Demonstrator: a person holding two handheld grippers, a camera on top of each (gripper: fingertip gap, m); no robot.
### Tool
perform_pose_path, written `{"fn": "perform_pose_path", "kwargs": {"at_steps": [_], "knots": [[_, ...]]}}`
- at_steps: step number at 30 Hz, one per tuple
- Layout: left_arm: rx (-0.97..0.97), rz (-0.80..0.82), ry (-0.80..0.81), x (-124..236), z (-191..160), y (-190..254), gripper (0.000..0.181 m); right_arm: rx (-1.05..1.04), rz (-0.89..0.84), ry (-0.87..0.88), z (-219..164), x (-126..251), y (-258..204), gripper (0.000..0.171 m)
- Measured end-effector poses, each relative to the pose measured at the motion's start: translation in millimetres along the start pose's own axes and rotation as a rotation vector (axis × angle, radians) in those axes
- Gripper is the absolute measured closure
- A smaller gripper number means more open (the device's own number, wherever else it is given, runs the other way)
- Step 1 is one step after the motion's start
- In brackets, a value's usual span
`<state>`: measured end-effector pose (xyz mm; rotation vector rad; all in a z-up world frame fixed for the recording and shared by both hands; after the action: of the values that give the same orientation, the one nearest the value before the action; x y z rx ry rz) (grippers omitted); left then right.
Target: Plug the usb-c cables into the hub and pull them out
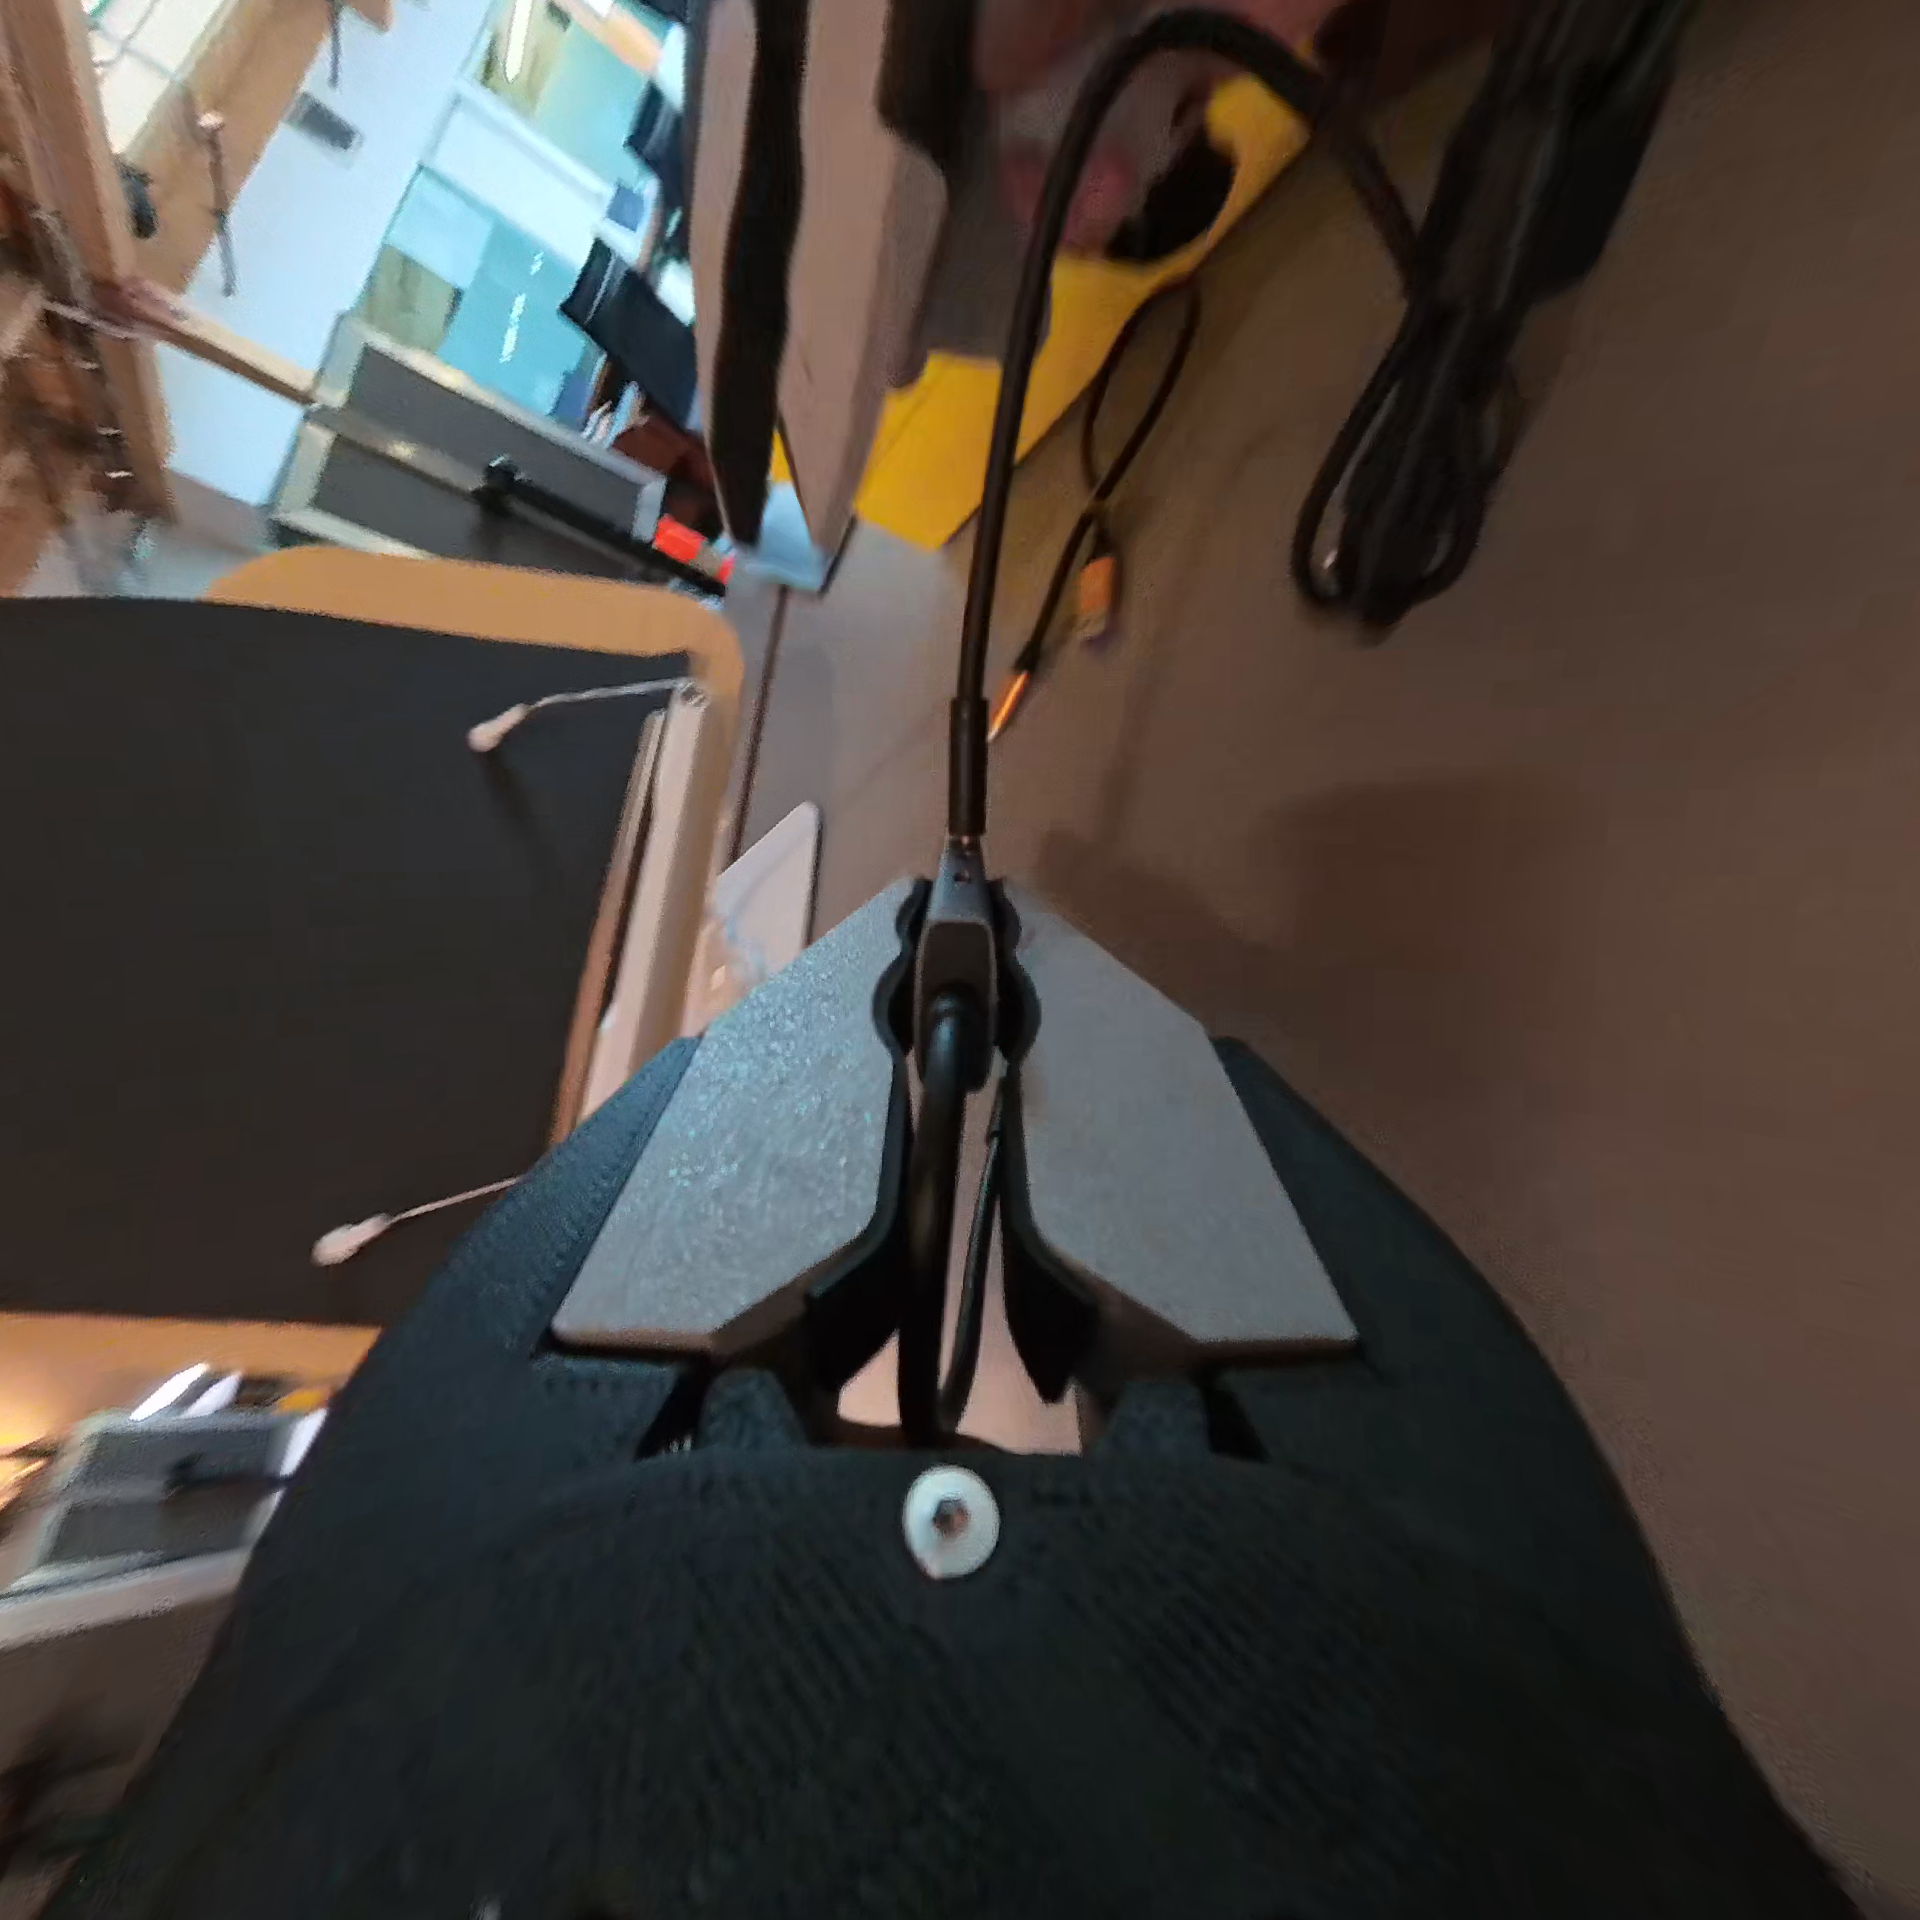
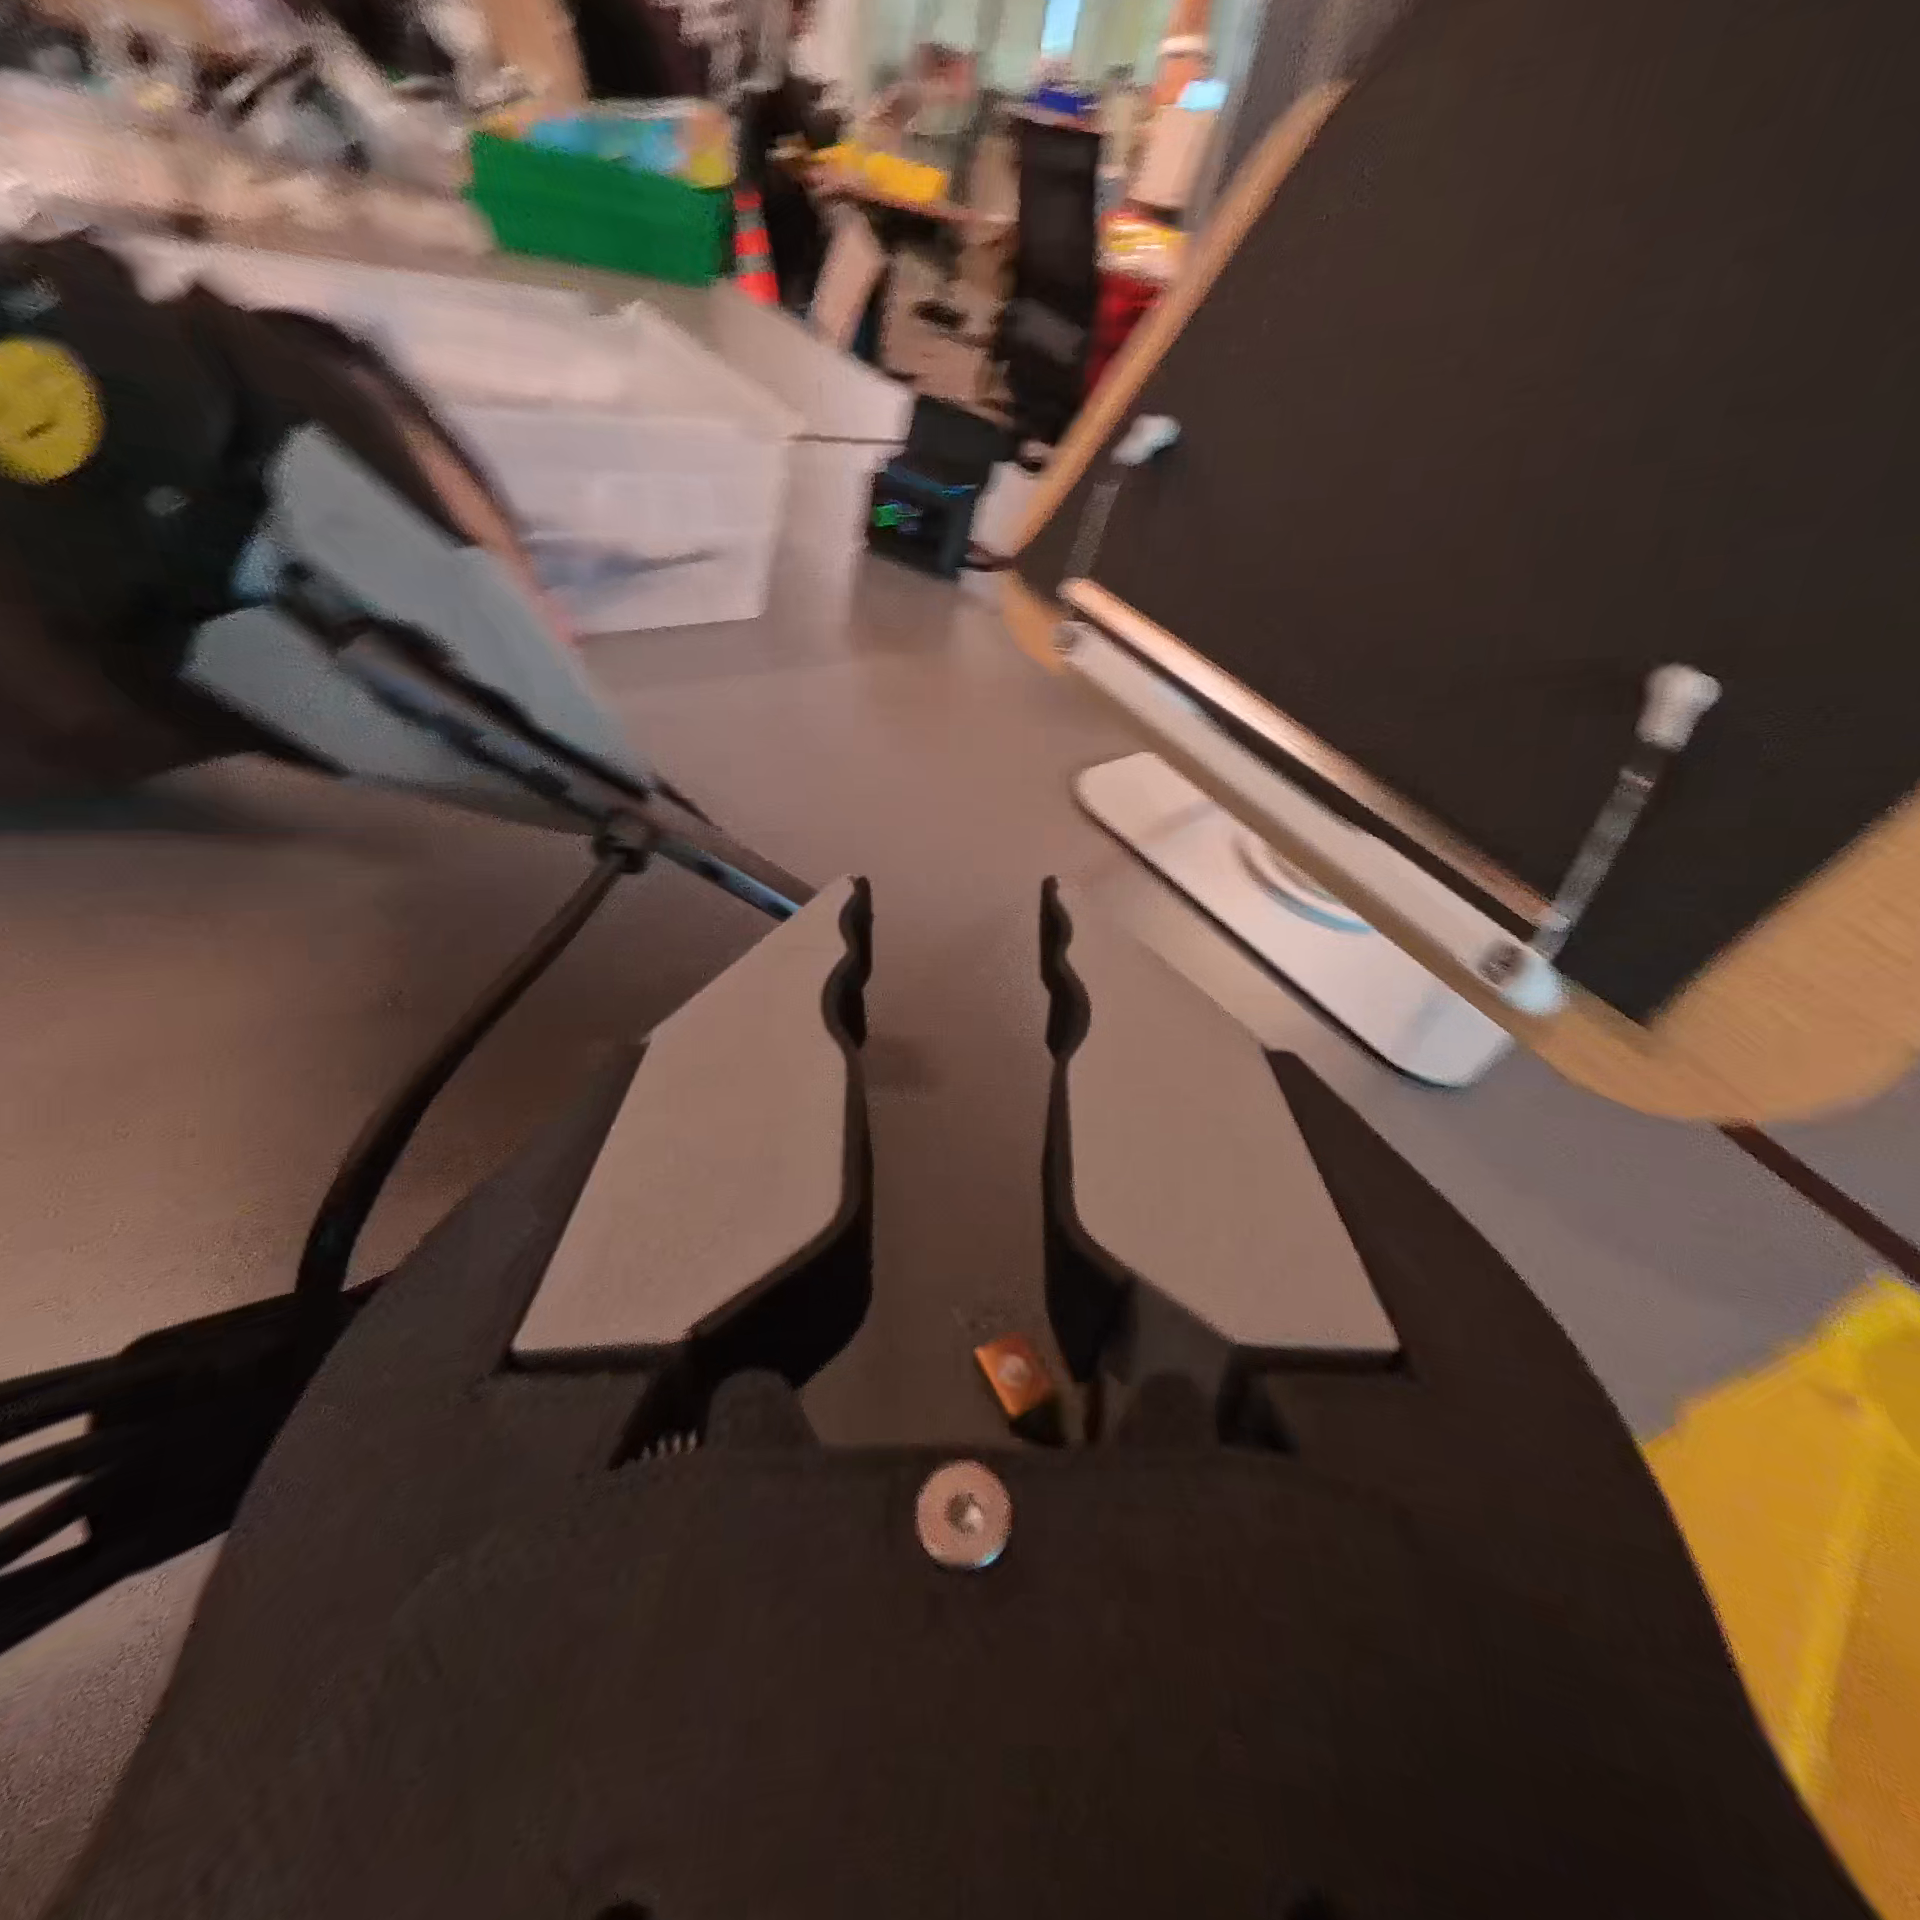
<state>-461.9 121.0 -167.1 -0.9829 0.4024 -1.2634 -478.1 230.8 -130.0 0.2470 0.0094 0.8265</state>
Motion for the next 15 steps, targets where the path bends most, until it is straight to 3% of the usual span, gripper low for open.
{"fn": "perform_pose_path", "kwargs": {"at_steps": [4, 8, 11, 15], "knots": [[-0.121, 0.054, -0.111, 3, -18, -7, 0.173, -0.095, -0.26, -0.154, -32, 10, 46, 0.149], [-0.162, 0.087, -0.175, 2, -25, -11, 0.173, -0.223, -0.261, -0.376, -78, 5, 46, 0.147], [-0.14, 0.101, -0.148, 3, -22, -14, 0.173, -0.202, -0.299, -0.527, -105, 7, 50, 0.147], [-0.126, 0.113, -0.137, 4, -22, -16, 0.173, -0.189, -0.298, -0.581, -116, 5, 50, 0.147]]}}
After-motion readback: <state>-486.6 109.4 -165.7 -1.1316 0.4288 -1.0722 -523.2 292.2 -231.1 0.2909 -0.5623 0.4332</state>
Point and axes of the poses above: each gripper's, where its closed fingertips meet, x back along the fingers, z out of its top, y = z × x across the jaws, the point moved 2 cm from there along x, back along the fingers, and after that the axes turned 8 degrees about y, right-handed, at the moved point
